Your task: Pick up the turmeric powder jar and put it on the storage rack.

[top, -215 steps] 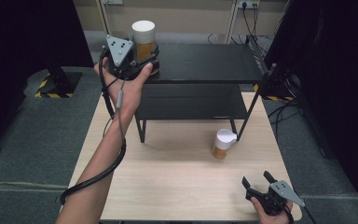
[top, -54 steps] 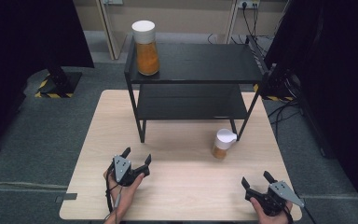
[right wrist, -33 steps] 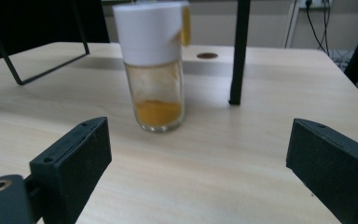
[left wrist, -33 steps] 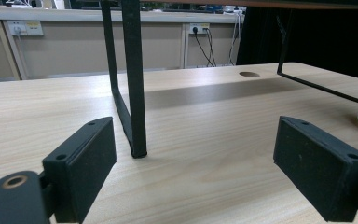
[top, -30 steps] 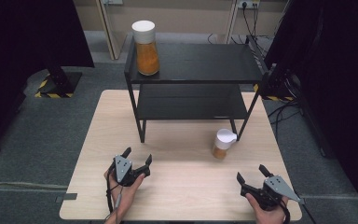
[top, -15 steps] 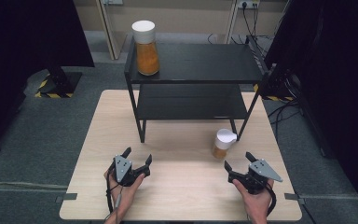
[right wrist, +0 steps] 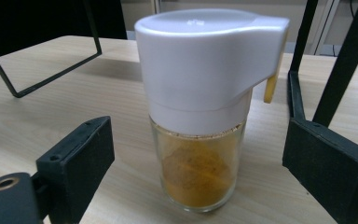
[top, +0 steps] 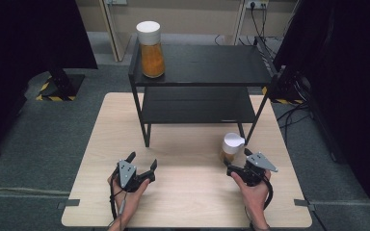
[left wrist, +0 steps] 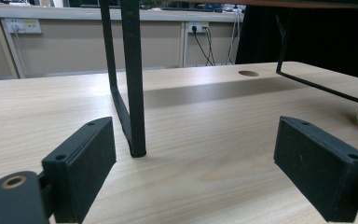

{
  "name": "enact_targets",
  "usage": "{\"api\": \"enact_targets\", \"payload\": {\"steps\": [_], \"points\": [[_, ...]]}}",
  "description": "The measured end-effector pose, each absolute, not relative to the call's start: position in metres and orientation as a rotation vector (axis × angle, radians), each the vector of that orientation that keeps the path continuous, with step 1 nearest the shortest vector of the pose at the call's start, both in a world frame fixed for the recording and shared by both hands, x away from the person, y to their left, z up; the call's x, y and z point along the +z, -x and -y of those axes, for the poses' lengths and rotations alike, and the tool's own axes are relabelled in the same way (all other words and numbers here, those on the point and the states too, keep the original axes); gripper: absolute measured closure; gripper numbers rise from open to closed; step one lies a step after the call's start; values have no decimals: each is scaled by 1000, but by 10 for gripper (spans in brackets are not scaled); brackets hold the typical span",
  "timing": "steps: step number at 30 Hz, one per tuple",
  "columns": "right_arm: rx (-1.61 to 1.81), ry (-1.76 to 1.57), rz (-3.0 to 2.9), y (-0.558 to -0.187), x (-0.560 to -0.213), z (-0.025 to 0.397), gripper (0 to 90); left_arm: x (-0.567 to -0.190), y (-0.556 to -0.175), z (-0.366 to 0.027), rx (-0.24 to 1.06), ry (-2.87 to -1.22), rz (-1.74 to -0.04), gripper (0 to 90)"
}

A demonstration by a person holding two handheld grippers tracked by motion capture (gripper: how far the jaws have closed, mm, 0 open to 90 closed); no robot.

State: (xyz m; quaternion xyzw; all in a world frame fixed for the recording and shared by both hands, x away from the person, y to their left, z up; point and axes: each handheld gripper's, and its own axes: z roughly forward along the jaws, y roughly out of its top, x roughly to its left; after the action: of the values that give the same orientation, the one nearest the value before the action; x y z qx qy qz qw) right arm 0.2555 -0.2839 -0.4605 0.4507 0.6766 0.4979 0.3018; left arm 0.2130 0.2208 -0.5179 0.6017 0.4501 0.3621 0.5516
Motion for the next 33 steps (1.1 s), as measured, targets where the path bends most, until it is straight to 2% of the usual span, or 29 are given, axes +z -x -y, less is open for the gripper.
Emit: {"api": "enact_targets", "payload": {"steps": [27, 33], "points": [[1302, -1201, -1759, -278, -479, 265, 291, -518, -213, -220, 861, -1425, -1058, 122], [1292, -1191, -1756, -277, -480, 263, 302, -518, -213, -220, 860, -1426, -1057, 122]]}}
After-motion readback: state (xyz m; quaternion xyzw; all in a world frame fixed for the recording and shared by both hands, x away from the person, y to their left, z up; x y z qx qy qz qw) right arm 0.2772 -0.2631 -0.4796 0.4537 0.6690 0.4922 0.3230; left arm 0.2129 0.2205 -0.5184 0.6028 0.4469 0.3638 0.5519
